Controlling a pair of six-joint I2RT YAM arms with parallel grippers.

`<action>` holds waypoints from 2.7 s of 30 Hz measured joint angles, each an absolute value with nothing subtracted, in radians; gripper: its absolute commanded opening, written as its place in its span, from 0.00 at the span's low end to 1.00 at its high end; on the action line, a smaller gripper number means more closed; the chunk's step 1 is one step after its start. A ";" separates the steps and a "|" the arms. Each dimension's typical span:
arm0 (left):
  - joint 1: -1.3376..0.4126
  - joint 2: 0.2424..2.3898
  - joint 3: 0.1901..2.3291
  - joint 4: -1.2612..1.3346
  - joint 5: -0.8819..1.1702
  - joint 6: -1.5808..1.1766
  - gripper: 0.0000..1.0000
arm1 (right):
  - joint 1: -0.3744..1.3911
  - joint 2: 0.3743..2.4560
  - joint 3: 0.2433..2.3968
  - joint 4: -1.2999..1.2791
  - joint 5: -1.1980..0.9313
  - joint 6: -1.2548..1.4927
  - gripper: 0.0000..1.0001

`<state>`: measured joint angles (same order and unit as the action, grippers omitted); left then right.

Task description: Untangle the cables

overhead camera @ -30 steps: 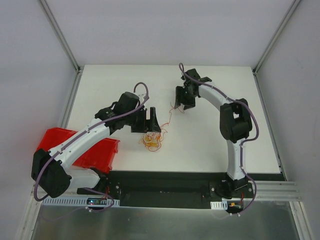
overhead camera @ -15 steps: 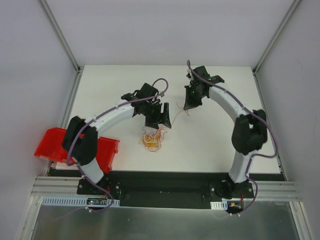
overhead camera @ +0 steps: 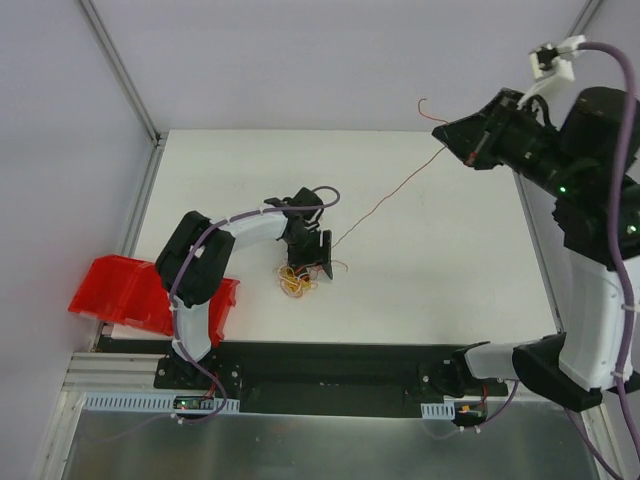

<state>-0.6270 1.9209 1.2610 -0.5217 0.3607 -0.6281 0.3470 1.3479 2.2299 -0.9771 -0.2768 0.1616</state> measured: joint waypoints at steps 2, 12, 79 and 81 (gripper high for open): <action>-0.621 1.919 1.255 -0.521 0.355 -0.616 0.65 | 0.347 1.320 2.278 -0.961 -0.295 0.198 0.00; -0.601 1.858 1.192 -0.519 0.302 -0.570 0.65 | 0.323 1.212 2.228 -0.816 -0.322 0.351 0.00; -0.537 1.452 1.266 -0.359 0.602 -0.604 0.81 | 0.318 0.886 1.301 -0.704 -0.234 0.302 0.00; -0.538 1.477 1.266 -0.356 0.601 -0.619 0.79 | 0.318 0.916 1.290 -0.677 -0.259 0.302 0.00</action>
